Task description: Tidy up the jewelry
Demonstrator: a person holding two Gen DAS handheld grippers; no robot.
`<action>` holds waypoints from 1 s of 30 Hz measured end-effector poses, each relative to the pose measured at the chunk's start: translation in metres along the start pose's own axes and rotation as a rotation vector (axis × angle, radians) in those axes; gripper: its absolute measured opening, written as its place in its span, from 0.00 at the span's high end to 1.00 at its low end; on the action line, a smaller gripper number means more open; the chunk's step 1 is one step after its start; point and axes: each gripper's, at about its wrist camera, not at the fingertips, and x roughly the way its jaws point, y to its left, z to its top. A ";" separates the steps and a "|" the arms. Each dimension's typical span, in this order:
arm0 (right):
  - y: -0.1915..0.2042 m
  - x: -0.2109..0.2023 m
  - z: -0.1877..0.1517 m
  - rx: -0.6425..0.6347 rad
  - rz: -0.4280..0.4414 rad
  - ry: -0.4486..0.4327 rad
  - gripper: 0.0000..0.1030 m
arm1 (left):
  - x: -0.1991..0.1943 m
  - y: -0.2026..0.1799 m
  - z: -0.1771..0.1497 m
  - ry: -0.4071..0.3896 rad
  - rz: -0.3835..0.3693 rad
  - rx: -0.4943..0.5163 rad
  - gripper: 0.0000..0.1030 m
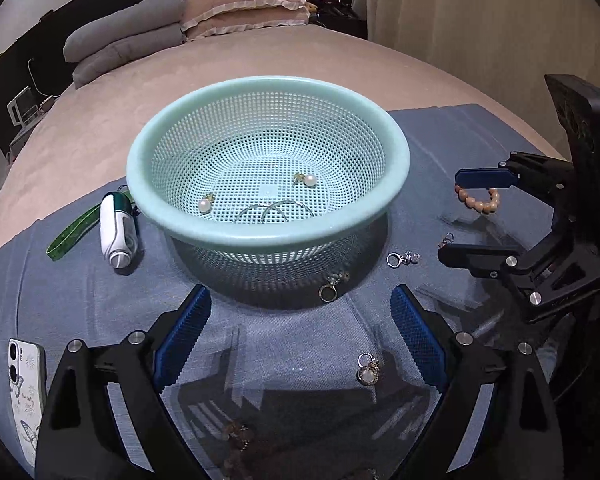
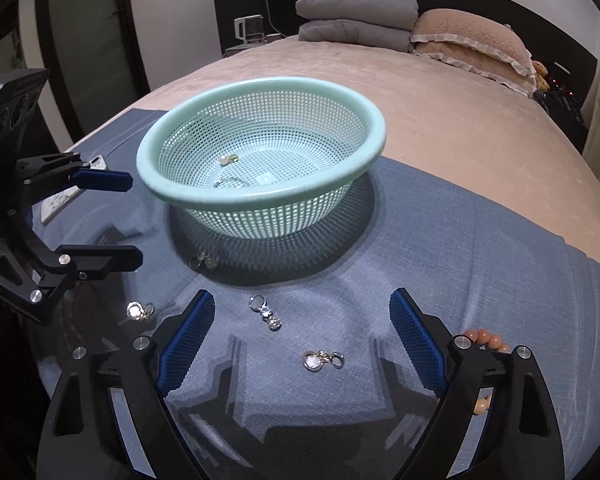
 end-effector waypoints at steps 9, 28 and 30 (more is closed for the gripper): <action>0.013 0.025 -0.008 -0.036 0.049 0.050 0.29 | 0.025 -0.016 -0.004 0.037 -0.024 0.031 0.25; 0.026 0.045 -0.015 -0.002 0.059 0.041 0.80 | 0.058 -0.024 -0.007 0.114 -0.052 0.040 0.89; 0.028 0.044 -0.016 0.012 0.063 0.039 0.88 | 0.059 -0.024 -0.007 0.114 -0.051 0.027 0.91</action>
